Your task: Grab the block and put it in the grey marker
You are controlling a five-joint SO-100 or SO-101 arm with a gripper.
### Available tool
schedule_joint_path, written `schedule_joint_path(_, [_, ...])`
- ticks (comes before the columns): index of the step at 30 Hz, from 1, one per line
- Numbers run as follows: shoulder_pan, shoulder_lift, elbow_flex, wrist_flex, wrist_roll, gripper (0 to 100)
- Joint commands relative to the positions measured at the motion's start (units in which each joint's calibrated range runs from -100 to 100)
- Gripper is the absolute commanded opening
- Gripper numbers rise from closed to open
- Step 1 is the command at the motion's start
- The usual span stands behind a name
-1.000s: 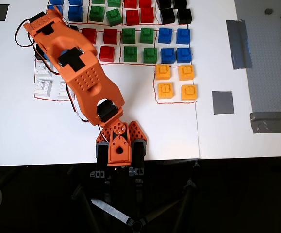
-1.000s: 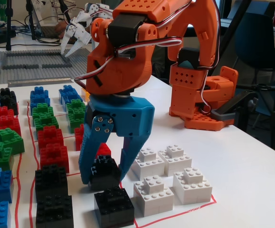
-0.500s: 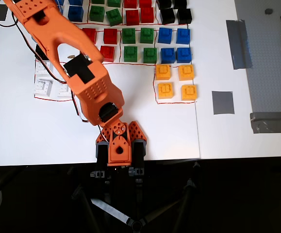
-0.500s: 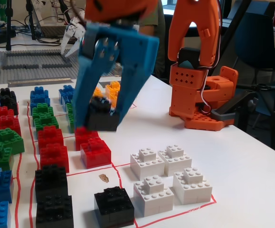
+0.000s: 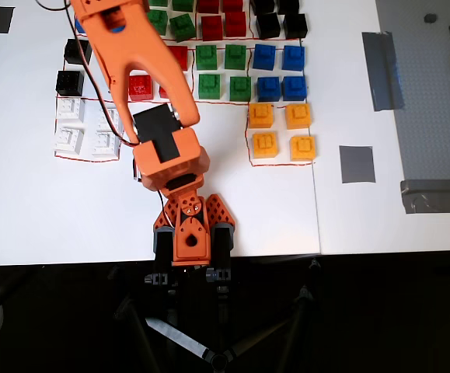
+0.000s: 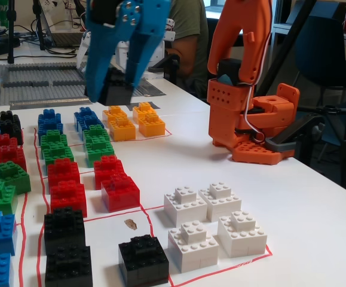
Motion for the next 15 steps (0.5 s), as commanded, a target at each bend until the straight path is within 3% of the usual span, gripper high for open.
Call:
schedule_joint_path(1, [9.21,-8.48,0.26,-0.42,4.64,0])
schedule_joint_path(15, [48.14,-2.69,4.62,-3.92,17.58,0])
